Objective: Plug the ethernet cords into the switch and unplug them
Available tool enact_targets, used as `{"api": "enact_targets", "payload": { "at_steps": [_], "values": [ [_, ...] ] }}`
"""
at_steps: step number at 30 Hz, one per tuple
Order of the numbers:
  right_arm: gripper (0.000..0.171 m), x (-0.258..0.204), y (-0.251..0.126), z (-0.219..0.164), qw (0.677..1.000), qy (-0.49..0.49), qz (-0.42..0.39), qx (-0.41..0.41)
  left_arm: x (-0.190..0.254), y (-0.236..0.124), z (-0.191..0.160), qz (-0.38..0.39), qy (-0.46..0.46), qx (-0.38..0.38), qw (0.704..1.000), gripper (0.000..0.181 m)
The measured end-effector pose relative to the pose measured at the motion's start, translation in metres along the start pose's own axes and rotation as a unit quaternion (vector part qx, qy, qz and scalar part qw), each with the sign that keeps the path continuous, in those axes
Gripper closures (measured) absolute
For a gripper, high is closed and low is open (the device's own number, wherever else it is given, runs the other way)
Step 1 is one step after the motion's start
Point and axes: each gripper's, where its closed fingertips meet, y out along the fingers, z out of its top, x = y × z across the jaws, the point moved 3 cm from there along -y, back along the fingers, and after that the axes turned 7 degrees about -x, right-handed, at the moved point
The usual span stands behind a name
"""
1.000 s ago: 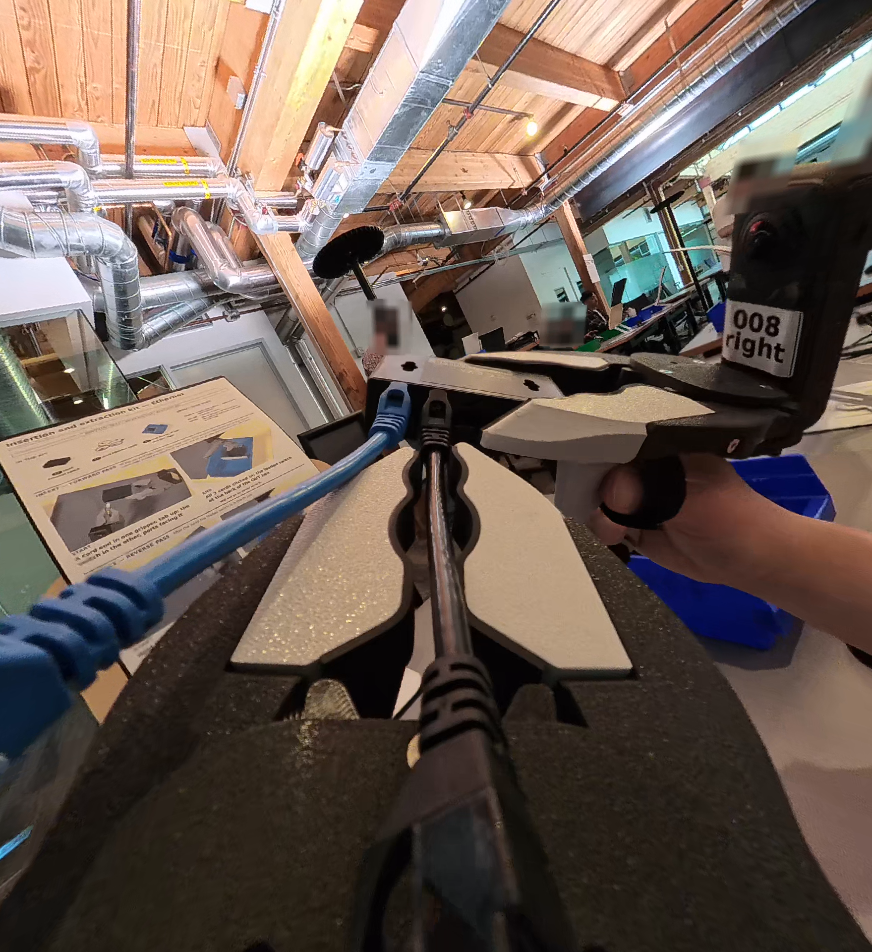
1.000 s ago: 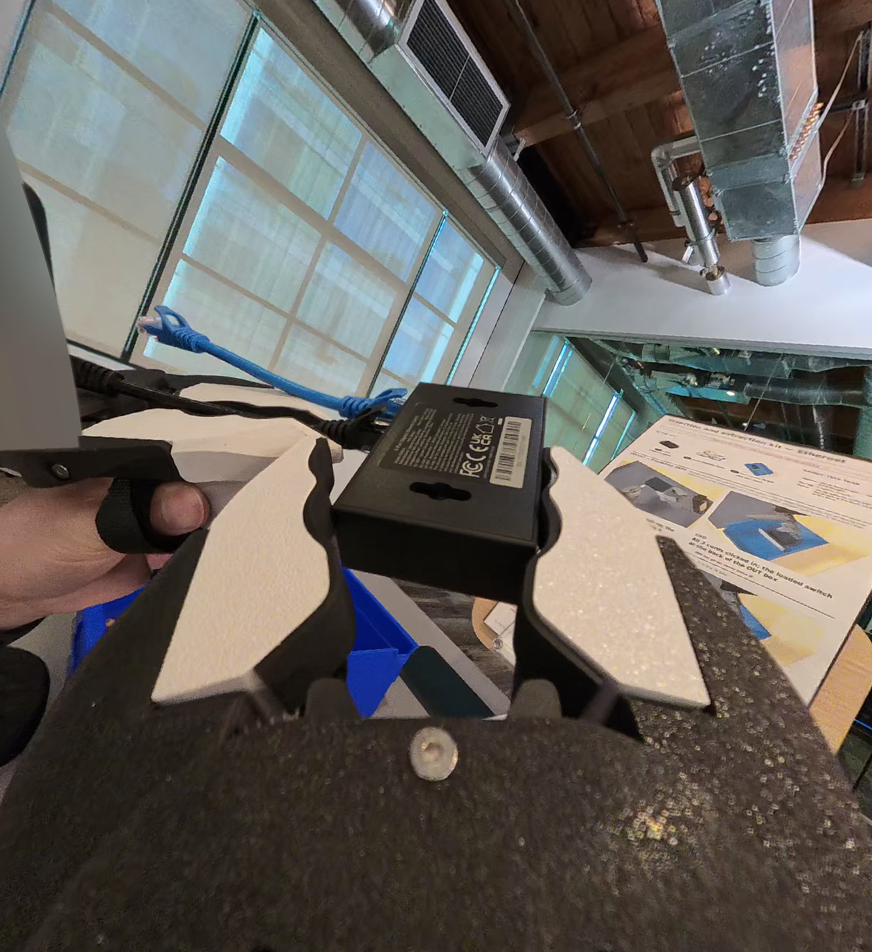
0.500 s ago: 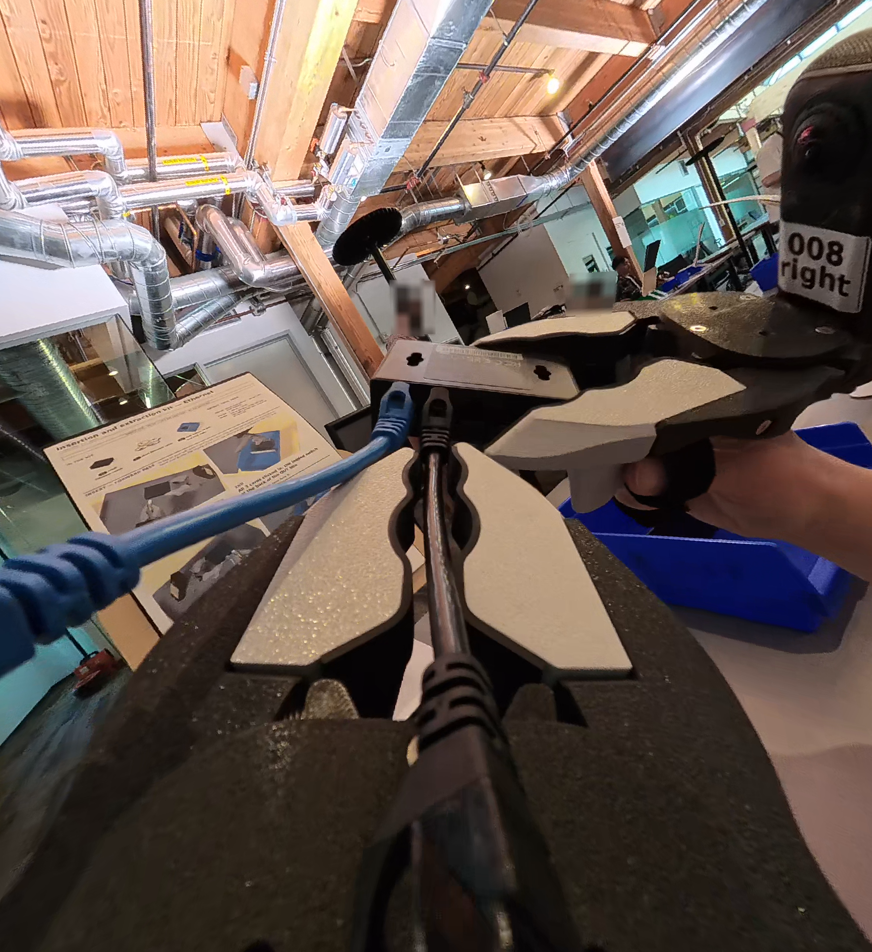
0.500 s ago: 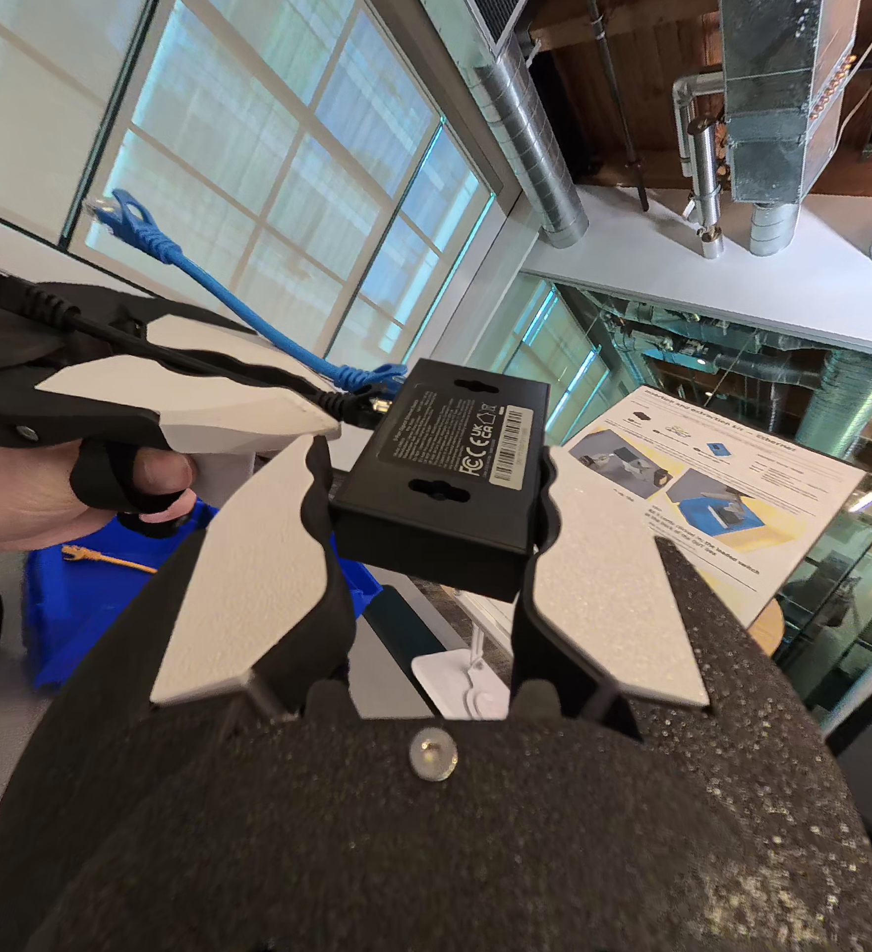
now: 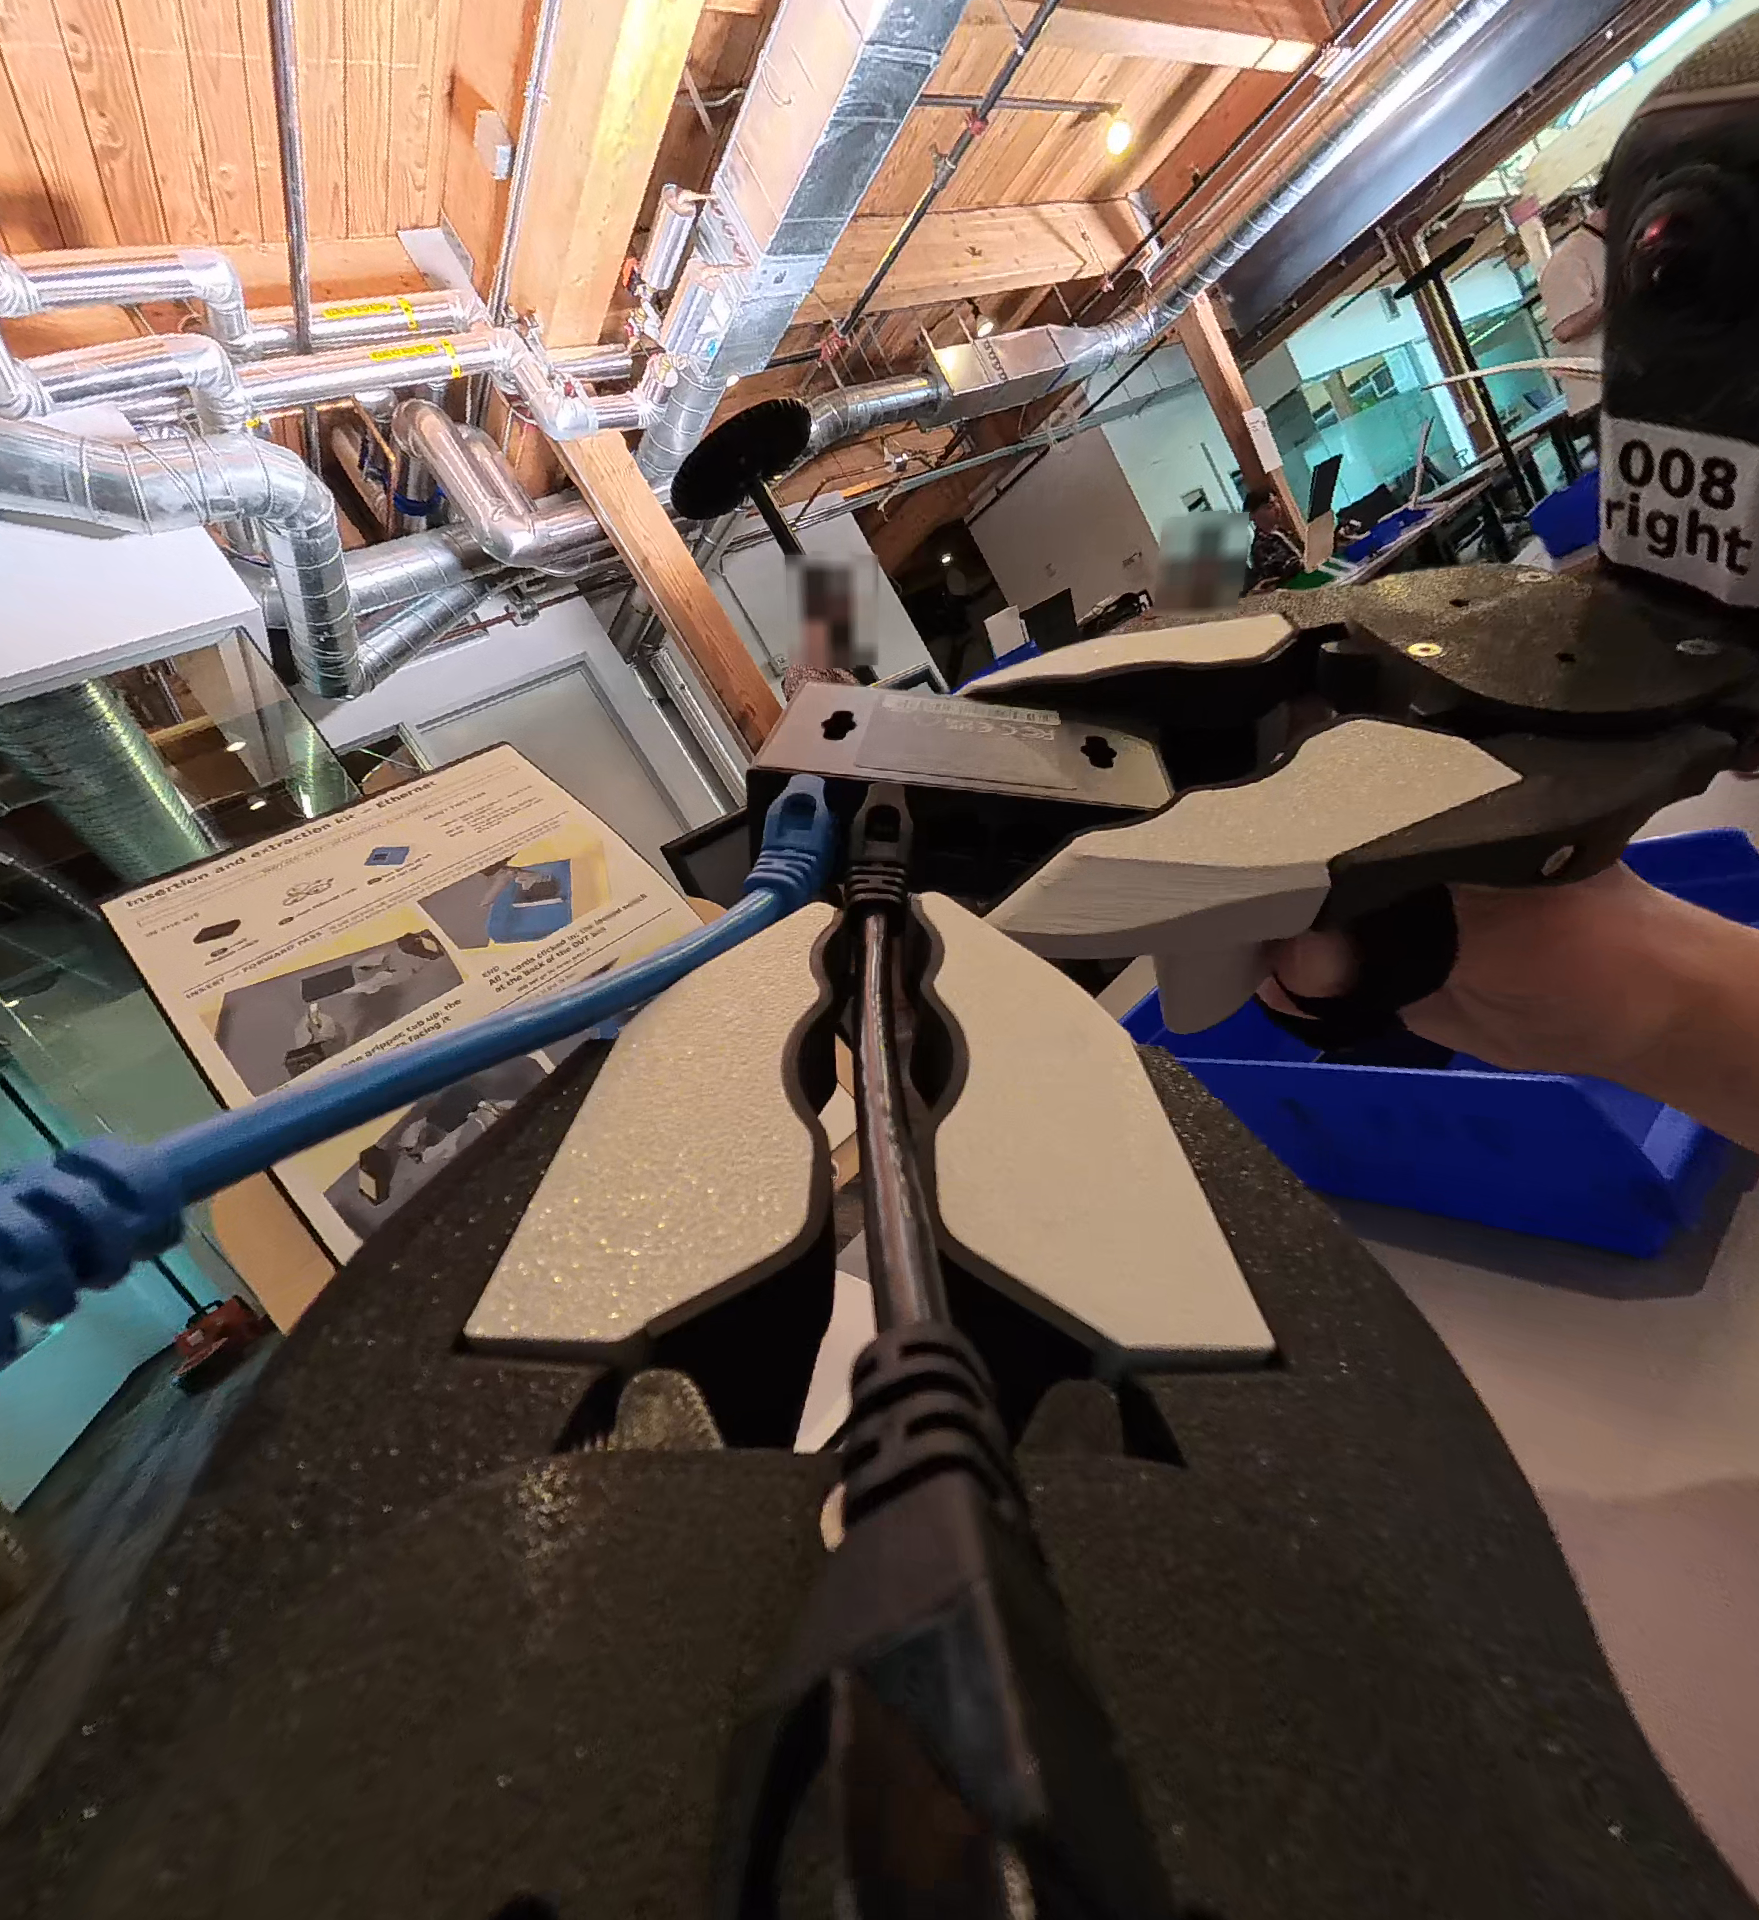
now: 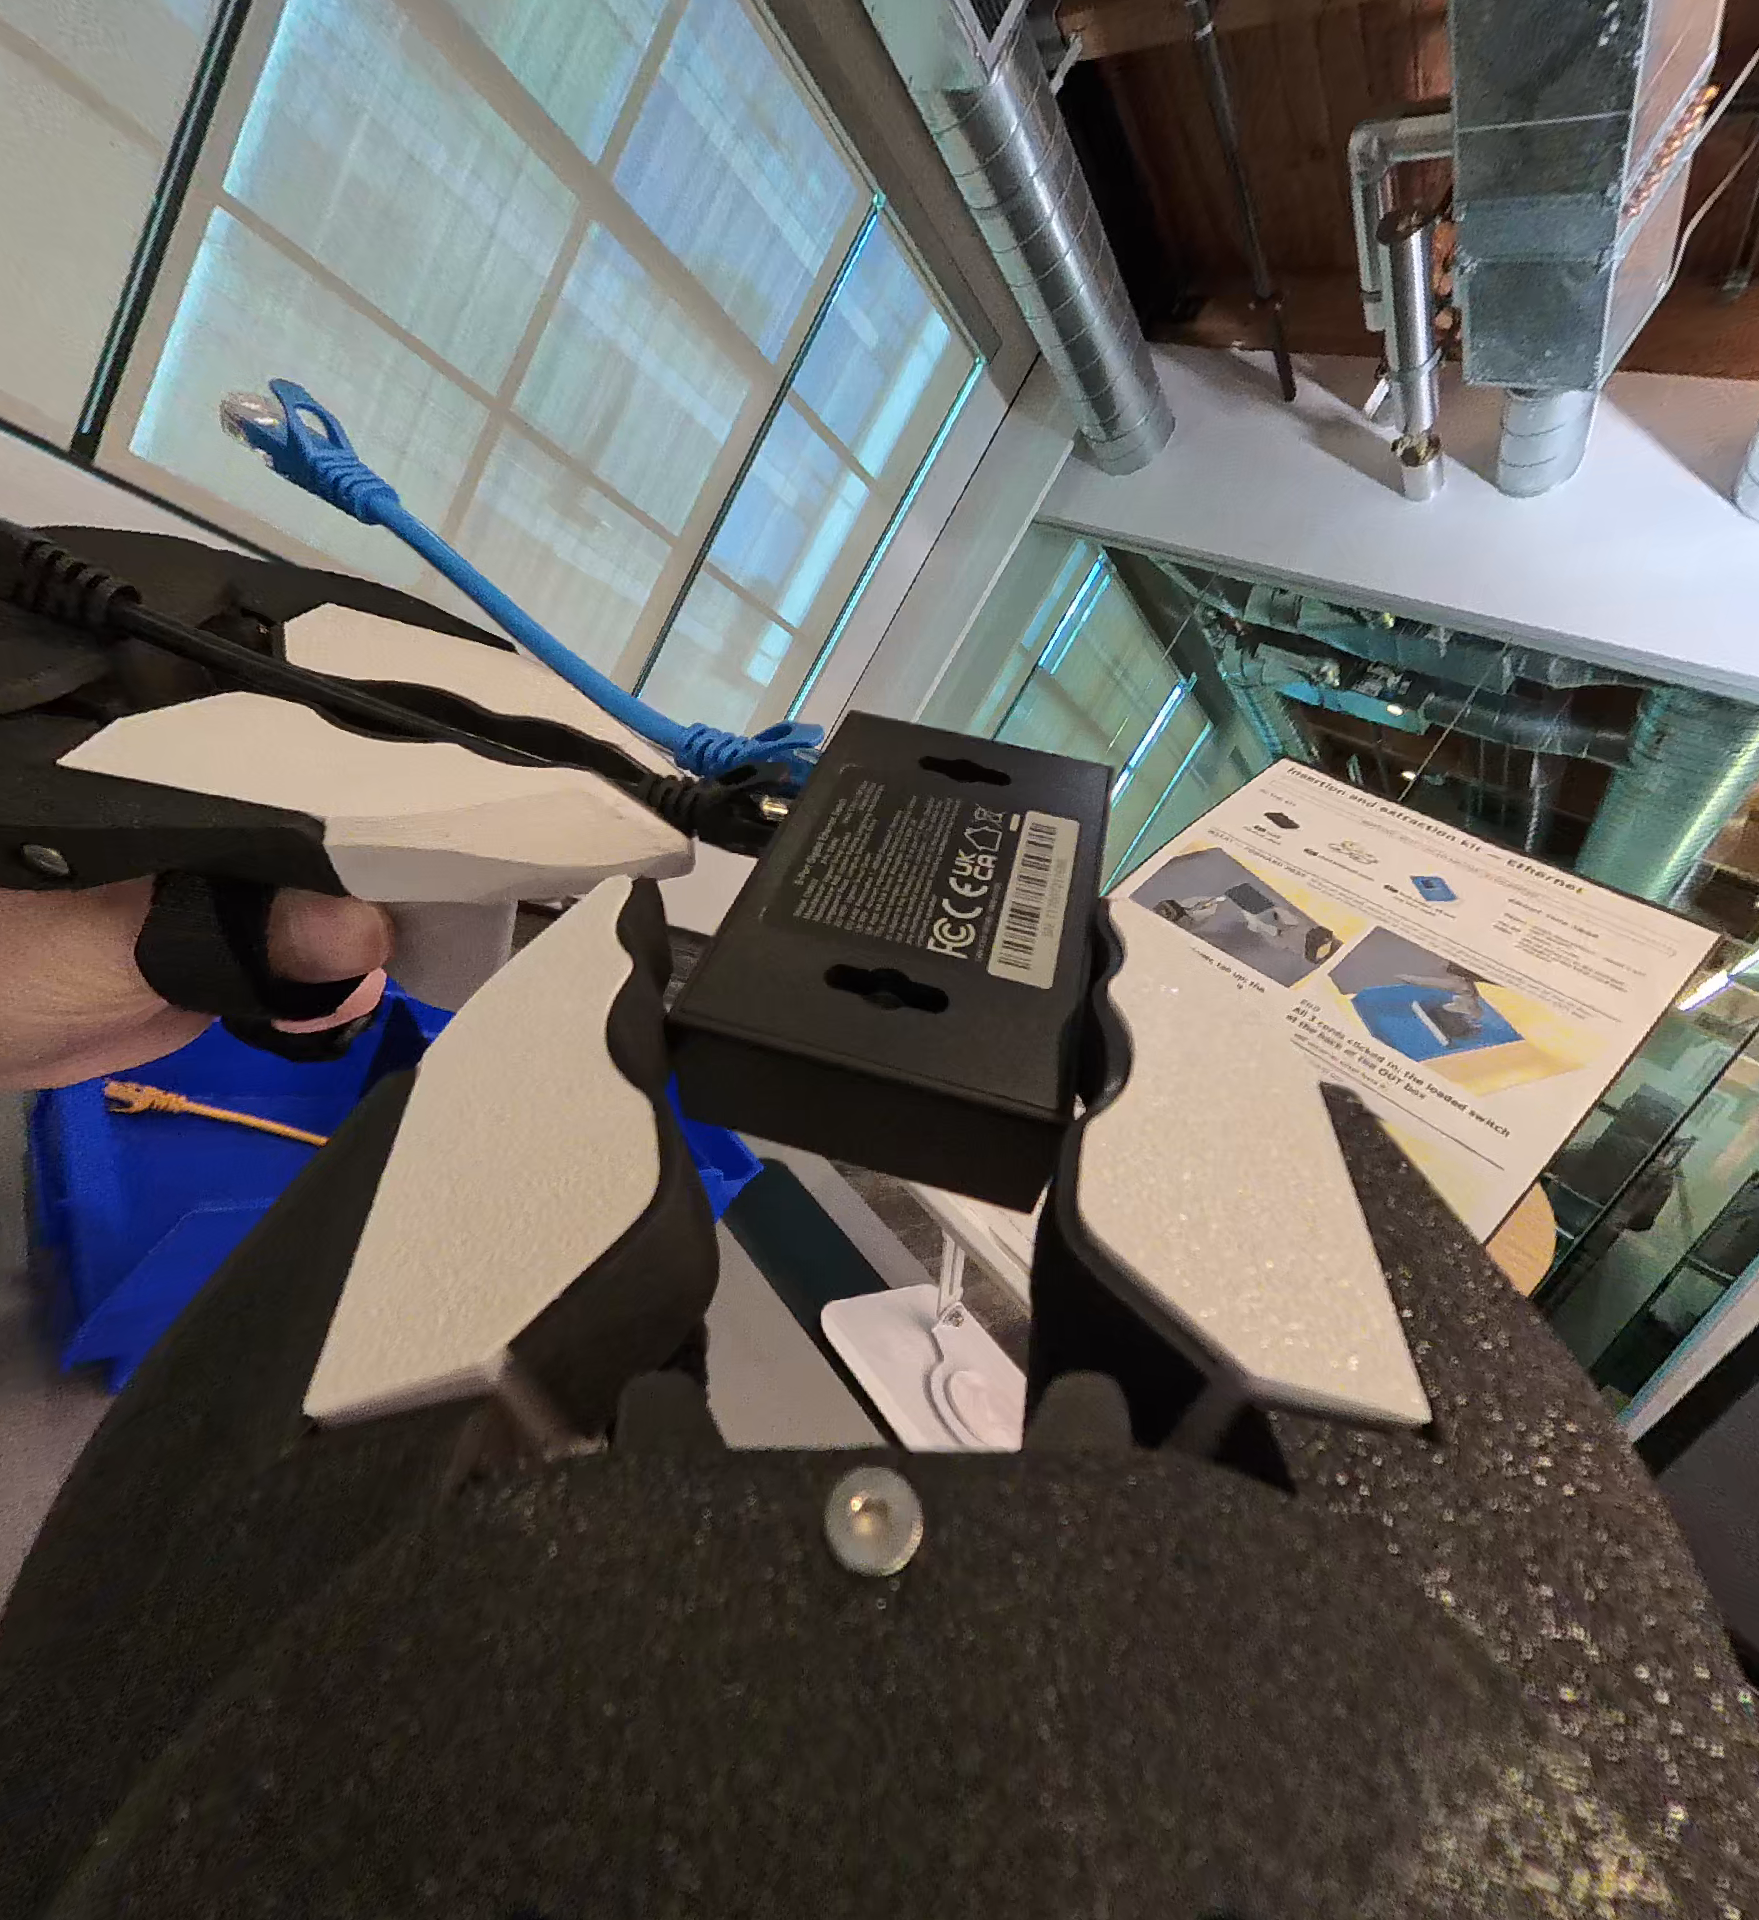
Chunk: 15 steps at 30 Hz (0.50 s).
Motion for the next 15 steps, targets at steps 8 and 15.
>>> {"api": "enact_targets", "payload": {
  "at_steps": [8, 15],
  "values": [
    [0.096, -0.0028, -0.0006, 0.0027, 1.000, 0.004, 0.004, 0.011, 0.0002, -0.0016, 0.0041, 0.011, 0.005, 0.008, 1.000, 0.172],
    [0.096, -0.0034, 0.0031, -0.0021, 1.000, 0.008, 0.005, 0.002, -0.0019, -0.0036, 0.0079, 0.007, 0.006, 0.005, 1.000, 0.172]
  ]
}}
